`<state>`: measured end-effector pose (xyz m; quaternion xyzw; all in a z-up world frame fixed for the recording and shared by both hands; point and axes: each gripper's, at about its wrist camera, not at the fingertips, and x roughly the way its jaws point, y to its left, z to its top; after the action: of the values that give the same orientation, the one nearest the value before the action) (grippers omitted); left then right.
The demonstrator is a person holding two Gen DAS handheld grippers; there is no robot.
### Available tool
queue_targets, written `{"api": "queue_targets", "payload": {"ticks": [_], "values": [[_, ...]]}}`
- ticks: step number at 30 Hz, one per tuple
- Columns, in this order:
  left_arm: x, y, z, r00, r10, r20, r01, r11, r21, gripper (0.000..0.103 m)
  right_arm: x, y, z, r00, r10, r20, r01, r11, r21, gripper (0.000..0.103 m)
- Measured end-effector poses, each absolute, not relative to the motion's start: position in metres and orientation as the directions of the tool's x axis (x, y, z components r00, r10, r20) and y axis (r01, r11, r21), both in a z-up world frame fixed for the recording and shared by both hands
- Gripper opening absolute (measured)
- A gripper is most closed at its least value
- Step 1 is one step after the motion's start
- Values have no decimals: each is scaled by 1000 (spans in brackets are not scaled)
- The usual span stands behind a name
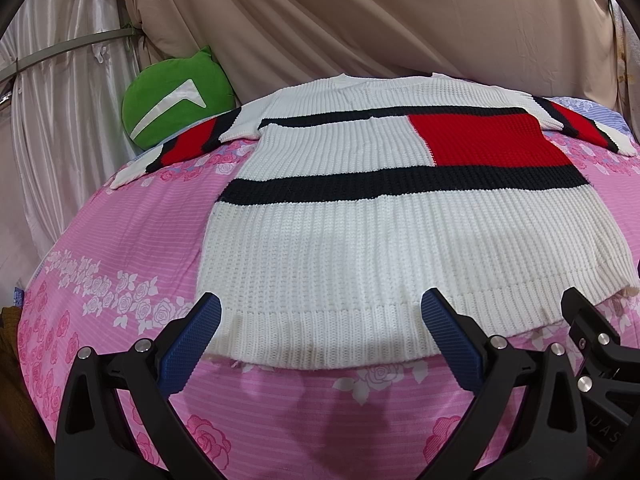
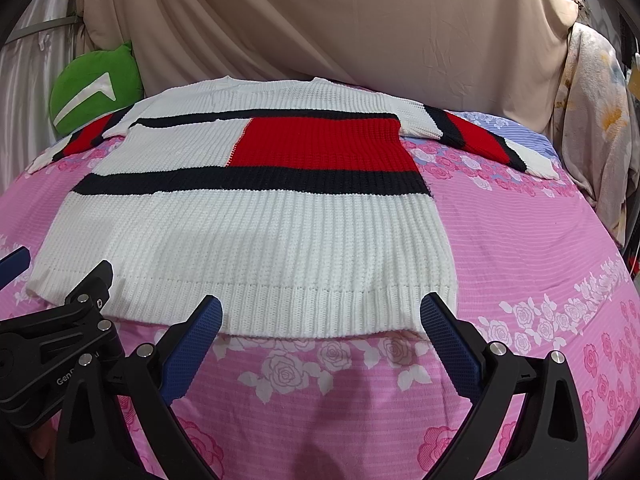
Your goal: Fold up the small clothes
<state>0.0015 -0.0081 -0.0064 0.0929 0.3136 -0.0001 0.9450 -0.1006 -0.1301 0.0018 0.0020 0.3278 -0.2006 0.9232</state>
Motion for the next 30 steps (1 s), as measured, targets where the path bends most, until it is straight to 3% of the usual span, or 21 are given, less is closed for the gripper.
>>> {"api": "queue_targets", "payload": {"ticks": [22,27,30], "values": [[2,-7,-8,798,59,-600,59,983,175,98,-99,-130,-3,695,-360,-622,366,922,-125,98],[0,9,13,817,-52,-574,109,992,66,98,-111,-175,24,774,-244,-585,344,937,64,98],[12,20,39,849,-39,-527,85,994,64,98,-107,-243,53,793,-283,-540,402,908,115,98]]}}
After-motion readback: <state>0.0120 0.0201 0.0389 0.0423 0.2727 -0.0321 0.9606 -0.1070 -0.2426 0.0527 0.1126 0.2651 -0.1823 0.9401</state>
